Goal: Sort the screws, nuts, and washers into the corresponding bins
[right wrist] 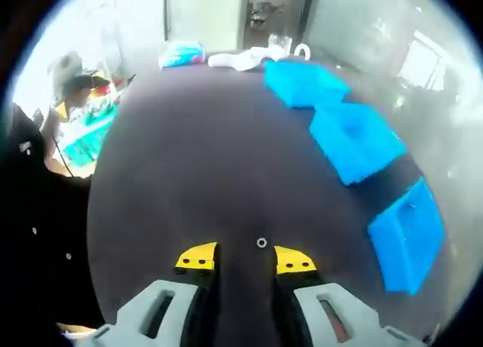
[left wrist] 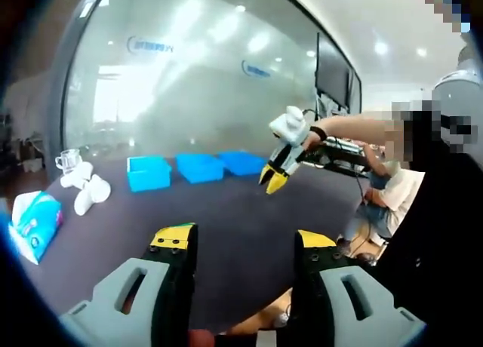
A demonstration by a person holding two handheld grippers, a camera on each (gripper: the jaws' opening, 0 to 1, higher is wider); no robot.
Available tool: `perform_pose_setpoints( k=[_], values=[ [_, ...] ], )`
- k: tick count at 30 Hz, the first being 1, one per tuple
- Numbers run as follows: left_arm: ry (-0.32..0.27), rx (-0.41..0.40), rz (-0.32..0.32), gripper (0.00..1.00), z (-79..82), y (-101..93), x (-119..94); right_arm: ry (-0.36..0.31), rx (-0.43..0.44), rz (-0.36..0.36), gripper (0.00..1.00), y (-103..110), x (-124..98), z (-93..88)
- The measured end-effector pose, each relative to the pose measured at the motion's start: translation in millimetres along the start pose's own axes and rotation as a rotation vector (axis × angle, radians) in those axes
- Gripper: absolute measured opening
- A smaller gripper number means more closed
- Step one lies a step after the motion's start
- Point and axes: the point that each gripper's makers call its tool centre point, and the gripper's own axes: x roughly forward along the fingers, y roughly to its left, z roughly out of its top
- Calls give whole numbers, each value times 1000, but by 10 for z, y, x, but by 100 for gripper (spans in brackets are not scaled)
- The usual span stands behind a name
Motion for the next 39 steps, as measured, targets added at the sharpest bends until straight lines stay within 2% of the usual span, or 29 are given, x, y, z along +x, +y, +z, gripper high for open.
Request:
perform_pose_setpoints(
  k=[6, 16, 29, 34, 39],
  values=[
    [3, -2, 3, 48, -12, -15, 16, 45, 16, 12, 19, -128, 72, -23],
    [3, -8, 12, 48, -23, -11, -14, 89, 25, 24, 14, -181, 138, -68],
    [-10, -21, -7, 48, -8, -57, 7, 107, 36, 46, 11, -158, 214, -92],
    [-11, -22, -4, 48, -2, -49, 7, 114, 45, 68, 3, -100, 223, -92],
    [-14, -17, -6, 48, 15, -61, 7, 115, 39, 69, 2, -95, 220, -89]
  ],
)
